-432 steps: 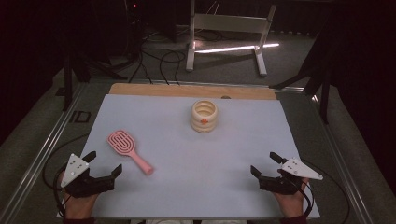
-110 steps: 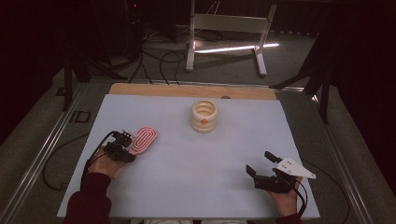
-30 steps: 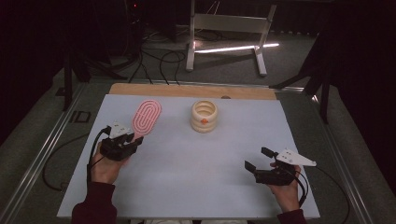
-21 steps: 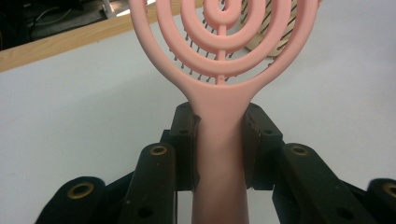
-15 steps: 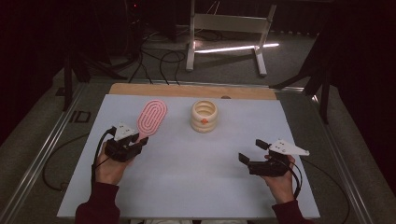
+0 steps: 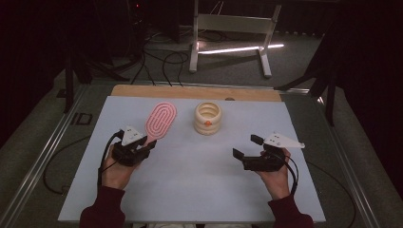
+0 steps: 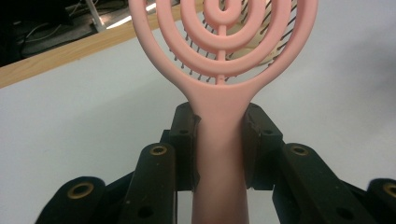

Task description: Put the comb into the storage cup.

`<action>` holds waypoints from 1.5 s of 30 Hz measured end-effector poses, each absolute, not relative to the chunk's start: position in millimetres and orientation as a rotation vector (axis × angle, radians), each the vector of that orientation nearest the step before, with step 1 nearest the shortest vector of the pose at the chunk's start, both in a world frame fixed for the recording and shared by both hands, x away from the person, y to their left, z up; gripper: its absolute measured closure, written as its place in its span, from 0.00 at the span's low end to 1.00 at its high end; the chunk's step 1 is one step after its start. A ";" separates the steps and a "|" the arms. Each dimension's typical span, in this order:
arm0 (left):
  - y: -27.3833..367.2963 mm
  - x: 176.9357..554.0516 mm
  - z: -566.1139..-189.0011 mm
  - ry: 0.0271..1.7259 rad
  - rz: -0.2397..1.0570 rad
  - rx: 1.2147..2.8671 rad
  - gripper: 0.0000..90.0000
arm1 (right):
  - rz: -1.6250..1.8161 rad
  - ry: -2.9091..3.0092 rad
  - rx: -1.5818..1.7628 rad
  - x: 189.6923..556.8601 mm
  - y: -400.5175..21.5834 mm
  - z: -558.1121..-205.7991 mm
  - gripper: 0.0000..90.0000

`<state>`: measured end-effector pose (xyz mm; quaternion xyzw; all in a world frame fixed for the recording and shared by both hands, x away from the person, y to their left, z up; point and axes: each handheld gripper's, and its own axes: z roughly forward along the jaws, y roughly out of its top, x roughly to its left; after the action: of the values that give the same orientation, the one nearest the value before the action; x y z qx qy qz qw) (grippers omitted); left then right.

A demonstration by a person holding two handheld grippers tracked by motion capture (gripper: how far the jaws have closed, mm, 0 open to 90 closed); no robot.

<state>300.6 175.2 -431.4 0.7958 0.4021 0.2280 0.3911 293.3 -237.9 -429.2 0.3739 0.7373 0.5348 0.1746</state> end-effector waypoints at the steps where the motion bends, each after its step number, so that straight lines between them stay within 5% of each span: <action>1: 174.4 300.8 -431.7 1.017 0.578 2.025 0.78 | 1.518 2.090 1.060 294.6 -236.1 -428.2 0.08; 45: 148.0 291.1 -425.5 0.916 0.595 2.025 0.78 | 1.607 2.193 0.924 312.7 -152.7 -405.2 0.08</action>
<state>291.1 148.0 -425.5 0.8035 0.3634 0.2360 0.4082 312.7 -152.7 -405.2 0.3189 0.7568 0.5544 0.1347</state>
